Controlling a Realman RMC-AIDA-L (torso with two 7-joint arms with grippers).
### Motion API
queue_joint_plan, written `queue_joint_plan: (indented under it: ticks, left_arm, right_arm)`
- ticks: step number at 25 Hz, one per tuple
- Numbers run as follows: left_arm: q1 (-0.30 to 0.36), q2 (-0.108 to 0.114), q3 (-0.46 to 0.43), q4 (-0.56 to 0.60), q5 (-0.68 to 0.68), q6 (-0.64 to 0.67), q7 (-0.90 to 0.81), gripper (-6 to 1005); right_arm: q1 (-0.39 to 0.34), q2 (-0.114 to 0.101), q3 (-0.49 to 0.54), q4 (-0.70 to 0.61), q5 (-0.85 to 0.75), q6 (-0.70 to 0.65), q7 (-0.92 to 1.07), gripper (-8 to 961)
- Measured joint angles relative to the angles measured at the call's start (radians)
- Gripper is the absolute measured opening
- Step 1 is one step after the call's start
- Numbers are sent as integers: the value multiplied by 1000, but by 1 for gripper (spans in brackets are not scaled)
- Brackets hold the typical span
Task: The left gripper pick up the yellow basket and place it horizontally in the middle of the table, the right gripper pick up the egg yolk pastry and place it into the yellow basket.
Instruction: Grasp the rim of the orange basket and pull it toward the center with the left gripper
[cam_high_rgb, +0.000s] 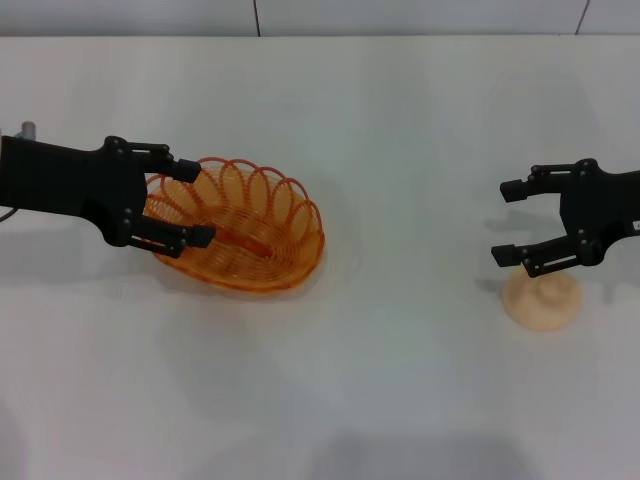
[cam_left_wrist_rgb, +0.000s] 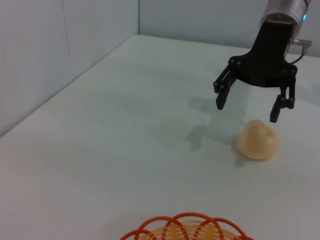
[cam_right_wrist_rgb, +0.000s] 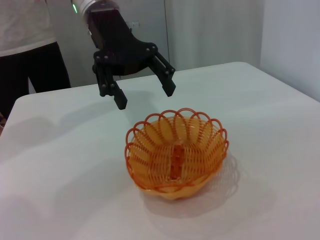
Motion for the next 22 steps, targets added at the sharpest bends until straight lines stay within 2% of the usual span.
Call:
queue_joint_plan:
  ticks: [19,22]
  left_arm:
    - [0,-5,-2,4,0,-3,-12,874]
    - [3,-18,1,89,14,-1,-159,874]
  right_arm:
    - [-24,4,5,-28,11,-14,-19,873]
    - [-30,5,9,-29,11,-14,-19,874]
